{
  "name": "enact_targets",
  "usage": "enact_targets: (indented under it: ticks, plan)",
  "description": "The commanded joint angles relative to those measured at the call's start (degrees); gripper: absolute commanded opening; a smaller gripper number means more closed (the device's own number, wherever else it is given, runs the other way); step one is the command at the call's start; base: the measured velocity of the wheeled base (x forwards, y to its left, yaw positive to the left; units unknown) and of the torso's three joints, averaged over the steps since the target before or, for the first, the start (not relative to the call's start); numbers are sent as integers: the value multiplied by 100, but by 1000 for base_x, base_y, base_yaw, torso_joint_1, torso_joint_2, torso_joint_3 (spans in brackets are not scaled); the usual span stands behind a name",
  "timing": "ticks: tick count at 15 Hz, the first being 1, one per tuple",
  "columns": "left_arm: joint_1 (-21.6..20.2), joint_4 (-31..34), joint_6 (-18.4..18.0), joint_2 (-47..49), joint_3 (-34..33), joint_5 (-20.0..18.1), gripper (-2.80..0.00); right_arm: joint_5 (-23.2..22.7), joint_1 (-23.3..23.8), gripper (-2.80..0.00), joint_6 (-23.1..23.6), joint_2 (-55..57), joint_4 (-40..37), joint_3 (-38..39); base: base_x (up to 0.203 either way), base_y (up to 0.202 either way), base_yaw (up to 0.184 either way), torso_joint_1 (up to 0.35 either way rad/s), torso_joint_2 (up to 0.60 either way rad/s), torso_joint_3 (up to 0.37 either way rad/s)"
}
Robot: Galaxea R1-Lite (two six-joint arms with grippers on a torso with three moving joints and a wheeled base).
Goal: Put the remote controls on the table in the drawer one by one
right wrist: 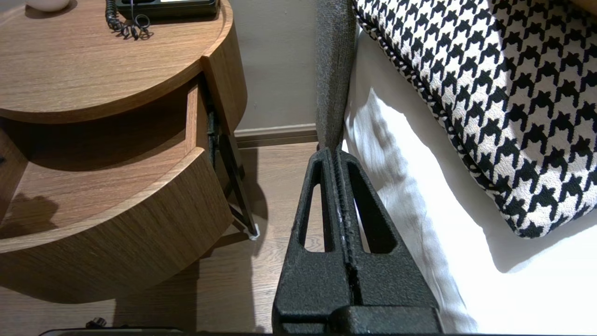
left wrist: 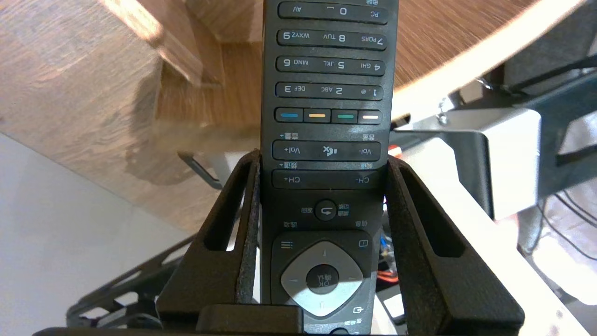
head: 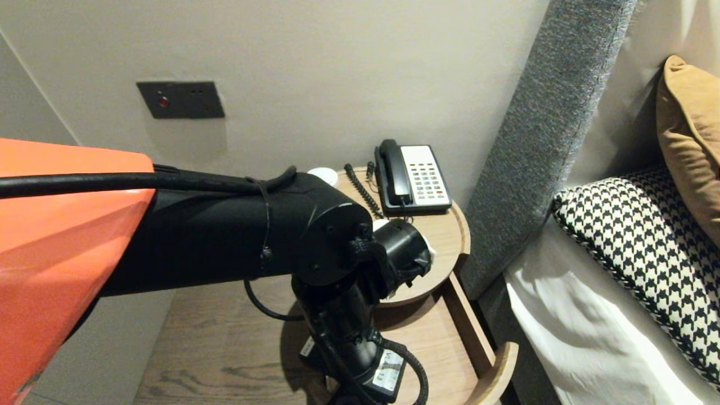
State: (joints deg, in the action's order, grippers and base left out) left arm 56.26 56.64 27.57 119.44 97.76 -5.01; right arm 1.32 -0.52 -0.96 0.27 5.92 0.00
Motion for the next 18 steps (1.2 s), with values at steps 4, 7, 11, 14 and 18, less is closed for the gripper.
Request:
enact_targets:
  ticks: [4,7,11,14,18]
  plan:
    - [6,43,-31,618,530,0,-280,0,0,-280,-9,8,5,229,0,0,0,0,0,0]
    - [-1,66,-41,829,798,23,-280,0,0,-280,-9,8,5,229,0,0,0,0,0,0]
    - [-10,-21,-18,963,877,67,-280,0,0,-280,-3,8,5,229,0,0,0,0,0,0]
    - [-10,2,38,1169,1147,71,-280,0,0,-280,-9,8,5,229,0,0,0,0,0,0]
    - [-1,-110,38,1355,1263,395,-280,0,0,-280,-9,8,5,229,0,0,0,0,0,0]
